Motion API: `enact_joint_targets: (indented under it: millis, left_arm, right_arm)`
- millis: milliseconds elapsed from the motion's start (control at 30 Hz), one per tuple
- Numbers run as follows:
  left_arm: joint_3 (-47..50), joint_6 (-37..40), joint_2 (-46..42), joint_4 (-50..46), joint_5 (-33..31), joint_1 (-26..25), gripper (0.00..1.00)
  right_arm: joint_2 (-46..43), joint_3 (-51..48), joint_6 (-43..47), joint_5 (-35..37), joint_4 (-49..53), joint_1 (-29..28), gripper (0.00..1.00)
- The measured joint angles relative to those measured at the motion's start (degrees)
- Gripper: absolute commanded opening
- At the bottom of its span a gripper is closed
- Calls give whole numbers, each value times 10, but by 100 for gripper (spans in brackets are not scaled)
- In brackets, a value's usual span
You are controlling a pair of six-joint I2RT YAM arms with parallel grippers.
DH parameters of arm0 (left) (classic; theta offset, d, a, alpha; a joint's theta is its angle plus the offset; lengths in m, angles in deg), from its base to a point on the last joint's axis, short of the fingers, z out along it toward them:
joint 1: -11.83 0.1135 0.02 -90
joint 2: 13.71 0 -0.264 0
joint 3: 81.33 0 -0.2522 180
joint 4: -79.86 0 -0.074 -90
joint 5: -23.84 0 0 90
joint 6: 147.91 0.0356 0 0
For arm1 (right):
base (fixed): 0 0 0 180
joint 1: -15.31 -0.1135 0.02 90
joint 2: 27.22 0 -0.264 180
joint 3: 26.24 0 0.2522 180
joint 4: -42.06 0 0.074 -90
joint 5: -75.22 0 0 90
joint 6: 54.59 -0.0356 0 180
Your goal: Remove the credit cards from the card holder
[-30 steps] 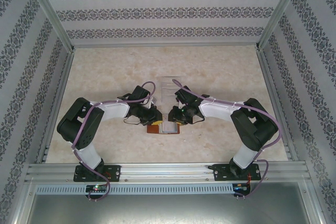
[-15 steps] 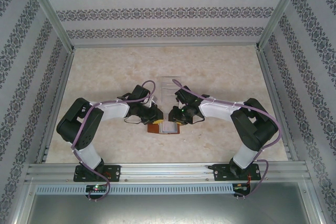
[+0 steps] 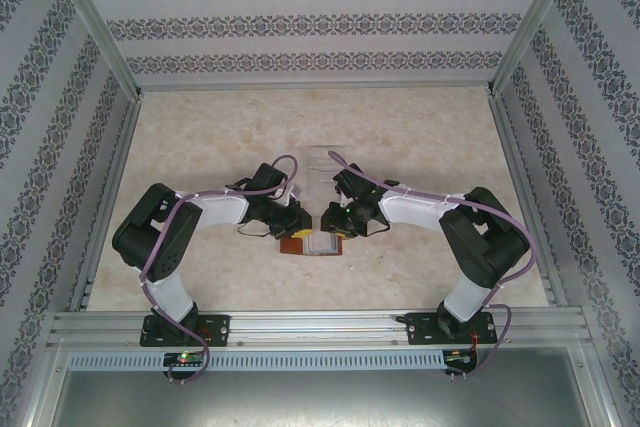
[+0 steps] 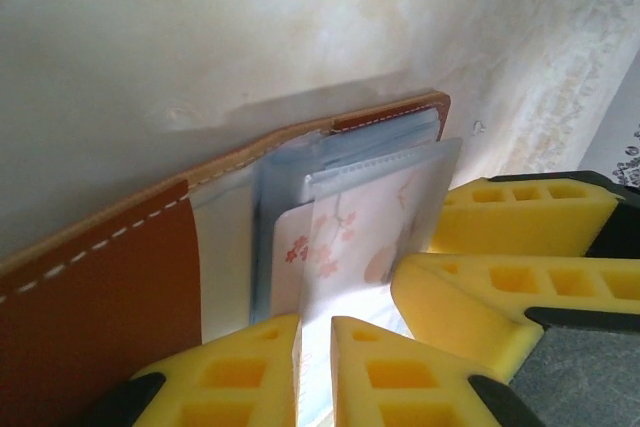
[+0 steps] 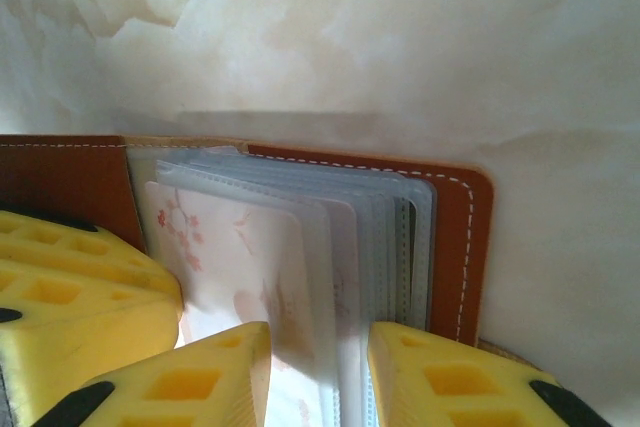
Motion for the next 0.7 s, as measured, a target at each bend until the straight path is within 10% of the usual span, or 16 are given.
enact_joint_targets:
  millis: [700]
  left_arm:
    - [-30,40,0,-72,-31,0,23]
  right_arm:
    - [0,1,5,14,19,0,25]
